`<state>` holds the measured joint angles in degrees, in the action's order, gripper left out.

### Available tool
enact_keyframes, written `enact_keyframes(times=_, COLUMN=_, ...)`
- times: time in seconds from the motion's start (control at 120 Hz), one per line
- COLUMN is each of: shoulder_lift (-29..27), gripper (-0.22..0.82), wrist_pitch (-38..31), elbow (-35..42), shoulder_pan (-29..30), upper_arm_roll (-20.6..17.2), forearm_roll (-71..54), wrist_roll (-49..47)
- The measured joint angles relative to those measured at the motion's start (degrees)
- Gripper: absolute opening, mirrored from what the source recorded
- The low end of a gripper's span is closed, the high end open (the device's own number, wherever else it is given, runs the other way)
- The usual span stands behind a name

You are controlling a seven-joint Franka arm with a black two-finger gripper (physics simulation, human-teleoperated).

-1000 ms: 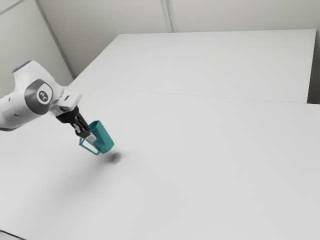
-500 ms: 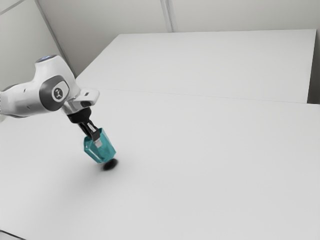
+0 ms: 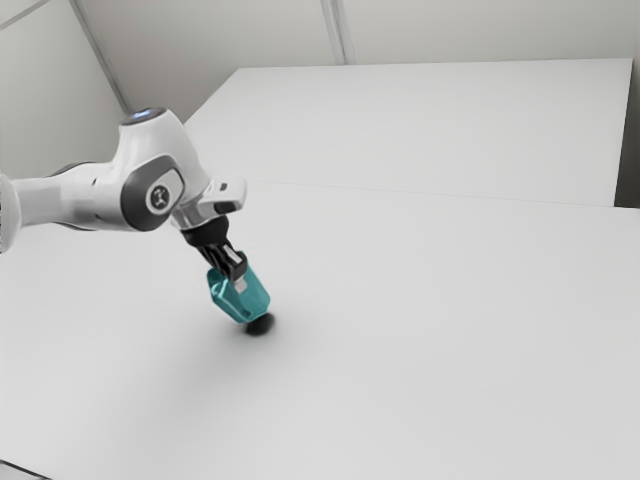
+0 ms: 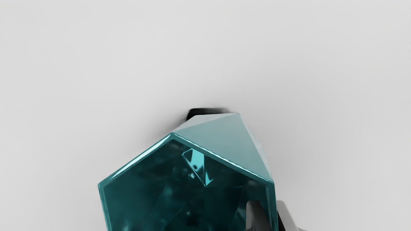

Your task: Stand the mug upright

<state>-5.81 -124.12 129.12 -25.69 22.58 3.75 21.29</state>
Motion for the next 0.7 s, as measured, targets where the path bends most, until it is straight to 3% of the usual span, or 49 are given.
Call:
enact_keyframes(times=0.433, shoulder_lift=-0.3, gripper=-0.18, wrist_pitch=6.9, elbow=0.3, shoulder_pan=-0.4, upper_arm_roll=-1.3, forearm_roll=-2.2, wrist_roll=-10.8)
enact_keyframes(times=0.7, shoulder_lift=-0.2, gripper=-0.18, wrist_pitch=7.0, elbow=0.5, shoulder_pan=-0.4, upper_arm_roll=-1.8, forearm_roll=-6.3, wrist_roll=-15.2)
